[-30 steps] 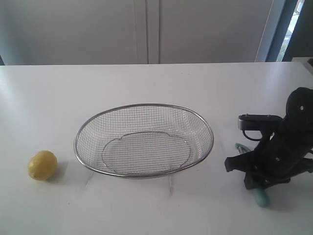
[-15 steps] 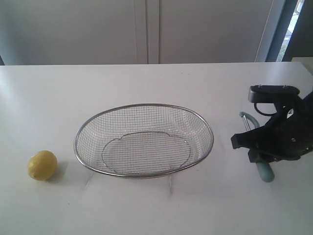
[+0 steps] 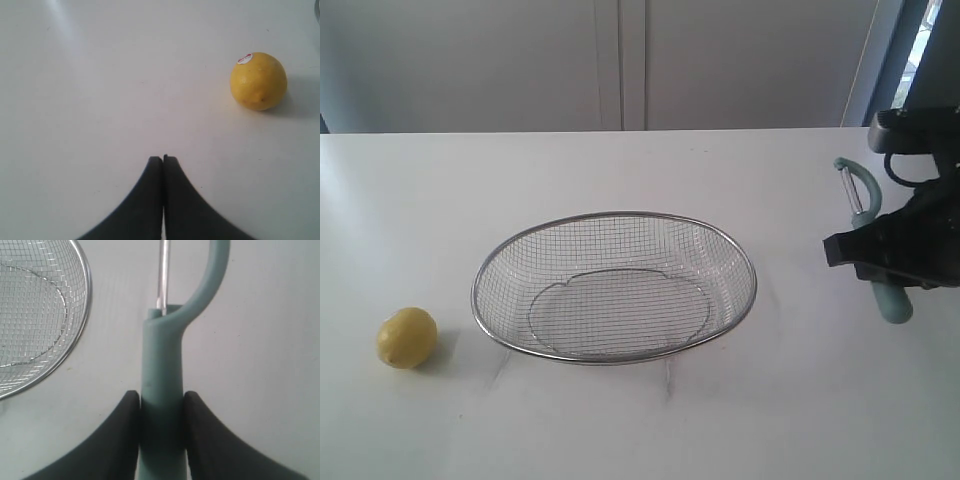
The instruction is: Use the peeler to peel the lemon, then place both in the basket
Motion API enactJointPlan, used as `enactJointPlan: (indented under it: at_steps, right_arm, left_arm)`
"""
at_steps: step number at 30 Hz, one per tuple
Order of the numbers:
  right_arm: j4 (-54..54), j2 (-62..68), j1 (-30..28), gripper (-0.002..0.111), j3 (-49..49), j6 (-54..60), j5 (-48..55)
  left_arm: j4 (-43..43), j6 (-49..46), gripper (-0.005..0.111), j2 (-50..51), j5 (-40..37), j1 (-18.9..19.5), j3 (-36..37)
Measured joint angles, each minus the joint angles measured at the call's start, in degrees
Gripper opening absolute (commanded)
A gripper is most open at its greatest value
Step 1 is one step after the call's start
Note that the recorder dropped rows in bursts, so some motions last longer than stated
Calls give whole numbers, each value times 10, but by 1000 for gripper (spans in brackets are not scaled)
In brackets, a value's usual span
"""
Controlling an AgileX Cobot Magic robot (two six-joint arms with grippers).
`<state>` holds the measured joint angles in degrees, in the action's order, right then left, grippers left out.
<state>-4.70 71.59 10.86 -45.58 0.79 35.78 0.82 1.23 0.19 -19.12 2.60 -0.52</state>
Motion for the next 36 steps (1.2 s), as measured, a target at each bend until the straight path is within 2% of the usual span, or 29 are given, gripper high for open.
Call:
enactJointPlan:
  at_steps: [17, 36]
  right_arm:
    - [-11, -1, 0, 0, 15, 5, -45]
    - [-27, -1, 0, 0, 15, 5, -46]
  left_arm:
    - [0, 0, 0, 0, 0, 0, 0]
    - [0, 0, 0, 0, 0, 0, 0]
